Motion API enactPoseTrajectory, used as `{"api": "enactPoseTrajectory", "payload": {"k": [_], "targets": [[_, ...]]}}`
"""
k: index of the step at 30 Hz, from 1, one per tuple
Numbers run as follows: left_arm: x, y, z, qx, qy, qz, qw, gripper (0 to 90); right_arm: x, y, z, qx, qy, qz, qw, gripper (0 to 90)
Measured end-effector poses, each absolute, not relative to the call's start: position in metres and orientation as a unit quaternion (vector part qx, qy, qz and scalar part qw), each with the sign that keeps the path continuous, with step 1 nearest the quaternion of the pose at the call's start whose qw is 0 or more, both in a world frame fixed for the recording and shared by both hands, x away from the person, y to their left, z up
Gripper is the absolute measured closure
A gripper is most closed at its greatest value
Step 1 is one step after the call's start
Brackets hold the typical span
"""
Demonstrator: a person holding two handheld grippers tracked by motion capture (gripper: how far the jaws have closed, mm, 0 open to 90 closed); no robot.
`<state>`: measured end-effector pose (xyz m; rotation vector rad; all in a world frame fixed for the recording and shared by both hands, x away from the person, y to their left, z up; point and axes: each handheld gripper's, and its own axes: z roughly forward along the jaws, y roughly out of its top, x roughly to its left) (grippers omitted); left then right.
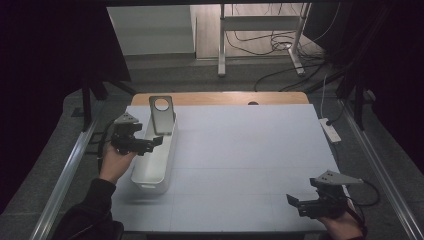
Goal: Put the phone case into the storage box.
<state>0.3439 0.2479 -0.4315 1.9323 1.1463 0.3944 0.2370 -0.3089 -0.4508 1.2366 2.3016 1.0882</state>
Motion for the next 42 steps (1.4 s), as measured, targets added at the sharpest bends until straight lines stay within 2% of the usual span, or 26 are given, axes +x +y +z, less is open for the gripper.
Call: {"api": "enactPoseTrajectory", "payload": {"k": [42], "targets": [[0.299,0.263,-0.435,0.760,0.460,0.154,0.433,0.0,0.238,-0.308,-0.451,0.431,0.804,0.378,0.154,0.0]]}}
